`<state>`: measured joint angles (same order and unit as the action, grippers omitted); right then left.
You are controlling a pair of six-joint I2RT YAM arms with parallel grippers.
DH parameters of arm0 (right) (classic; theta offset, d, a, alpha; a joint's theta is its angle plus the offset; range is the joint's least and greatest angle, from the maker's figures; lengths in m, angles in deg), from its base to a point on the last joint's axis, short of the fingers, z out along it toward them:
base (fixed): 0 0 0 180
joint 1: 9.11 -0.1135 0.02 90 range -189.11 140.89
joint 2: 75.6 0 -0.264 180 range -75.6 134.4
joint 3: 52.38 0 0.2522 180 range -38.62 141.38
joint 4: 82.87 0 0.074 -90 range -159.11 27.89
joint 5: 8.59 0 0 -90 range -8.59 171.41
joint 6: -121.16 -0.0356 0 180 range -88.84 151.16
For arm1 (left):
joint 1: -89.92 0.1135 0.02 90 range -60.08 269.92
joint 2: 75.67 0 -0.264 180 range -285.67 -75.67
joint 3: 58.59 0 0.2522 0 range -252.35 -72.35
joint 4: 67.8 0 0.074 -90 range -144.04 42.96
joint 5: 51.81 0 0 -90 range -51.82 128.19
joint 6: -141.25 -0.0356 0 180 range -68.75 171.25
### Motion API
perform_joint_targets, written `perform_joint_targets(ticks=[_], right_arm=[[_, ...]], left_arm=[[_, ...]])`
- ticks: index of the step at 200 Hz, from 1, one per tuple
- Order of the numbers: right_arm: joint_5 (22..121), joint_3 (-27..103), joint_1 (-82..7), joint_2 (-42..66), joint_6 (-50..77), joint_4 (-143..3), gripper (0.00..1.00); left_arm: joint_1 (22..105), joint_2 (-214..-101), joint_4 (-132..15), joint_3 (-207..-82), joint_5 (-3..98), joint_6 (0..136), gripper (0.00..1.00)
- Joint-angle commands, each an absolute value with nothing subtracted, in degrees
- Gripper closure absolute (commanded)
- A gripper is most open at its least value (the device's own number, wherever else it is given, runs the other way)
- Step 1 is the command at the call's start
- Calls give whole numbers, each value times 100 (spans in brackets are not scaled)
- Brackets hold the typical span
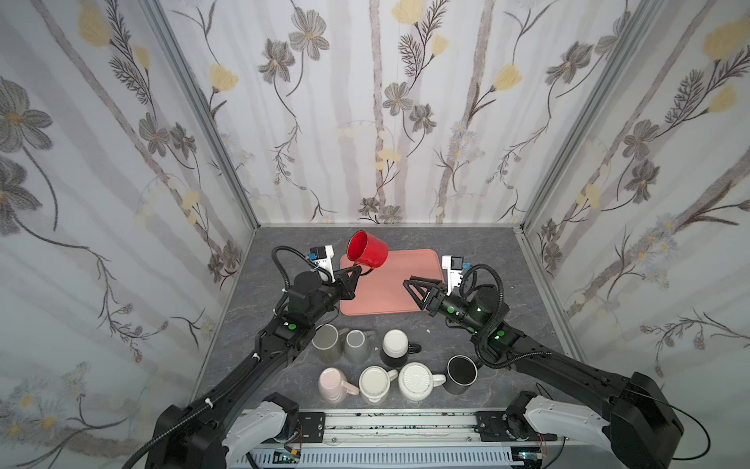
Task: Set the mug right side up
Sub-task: 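Set the red mug upright on the tray with left gripper while right arm withdraws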
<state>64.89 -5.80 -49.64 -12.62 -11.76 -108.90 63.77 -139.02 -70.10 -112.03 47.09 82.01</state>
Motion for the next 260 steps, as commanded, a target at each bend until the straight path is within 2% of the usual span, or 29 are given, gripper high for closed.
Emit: perform_joint_targets(ticks=[1,66,130,175,260], right_arm=[[6629,-765,-4784,-1556,-1144,-10717,47],[6540,-1095,-4296,-2199,-1120,-10282,47],[6256,-1260,-3825,-2518,-1141,-10093,47],[6135,-1331,-3594,-2647,-1150,-10023,47],[6026,-1393,-3467,-2568,-1261,-10187,47]], left_arm=[[6371,-14497,-7151,-11458,3863,7595,100],[6382,-16458,-7041,-12488,3022,6916,100],[6487,-17727,-6727,-13363,2626,6491,100],[6515,-18196,-6582,-13633,2458,6391,100],[6540,-18368,-6579,-13580,1902,6224,100]])
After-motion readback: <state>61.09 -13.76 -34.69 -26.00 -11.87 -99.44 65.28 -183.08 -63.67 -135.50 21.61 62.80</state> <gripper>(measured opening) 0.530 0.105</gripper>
